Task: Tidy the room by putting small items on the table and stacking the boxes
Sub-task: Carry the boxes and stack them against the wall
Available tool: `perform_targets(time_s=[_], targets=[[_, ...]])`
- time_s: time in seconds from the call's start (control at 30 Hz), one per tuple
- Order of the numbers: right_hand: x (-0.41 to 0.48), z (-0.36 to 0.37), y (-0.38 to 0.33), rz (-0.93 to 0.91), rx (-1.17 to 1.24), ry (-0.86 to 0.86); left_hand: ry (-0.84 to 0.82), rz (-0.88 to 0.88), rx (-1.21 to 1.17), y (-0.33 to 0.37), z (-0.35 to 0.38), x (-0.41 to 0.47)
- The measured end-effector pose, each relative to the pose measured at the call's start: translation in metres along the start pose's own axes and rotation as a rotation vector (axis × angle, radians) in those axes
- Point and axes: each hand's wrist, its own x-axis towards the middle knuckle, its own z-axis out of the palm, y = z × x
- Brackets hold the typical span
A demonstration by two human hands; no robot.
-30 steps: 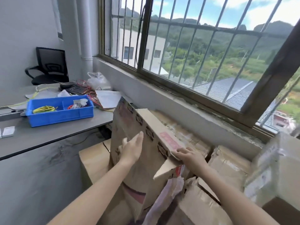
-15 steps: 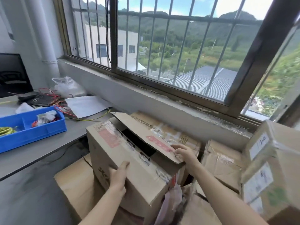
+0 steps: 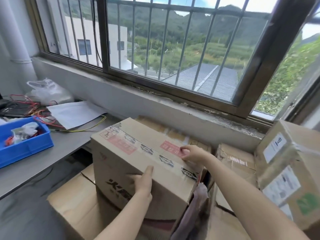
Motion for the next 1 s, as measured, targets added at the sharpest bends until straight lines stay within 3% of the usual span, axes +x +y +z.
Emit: perform_targets(time_s=[0.2, 0.47, 0.63, 0.8, 1.0], targets=[[-0.005, 0.009, -0.004, 0.055, -0.027, 0.084, -0.056, -0.016, -0.020, 0.001, -0.009, -0.003], [-0.041, 0.051, -0.003, 0.096, 0.248, 0.384, -0.078, -0.017, 0.003, -0.006, -0.028, -0.015], [-0.076, 0.073, -0.027, 0.111, 0.693, 0.571, -0.084, -0.037, -0.005, -0.006, -0.042, -0.019], [-0.125, 0.113, -0.036, 0.207, 0.534, 0.762, -0.102, -0.065, 0.018, 0.004, -0.047, -0.033], [-0.204, 0.169, -0.025, 0.378, 0.626, 0.856, -0.127, 0.030, 0.130, 0.008, -0.070, -0.036]])
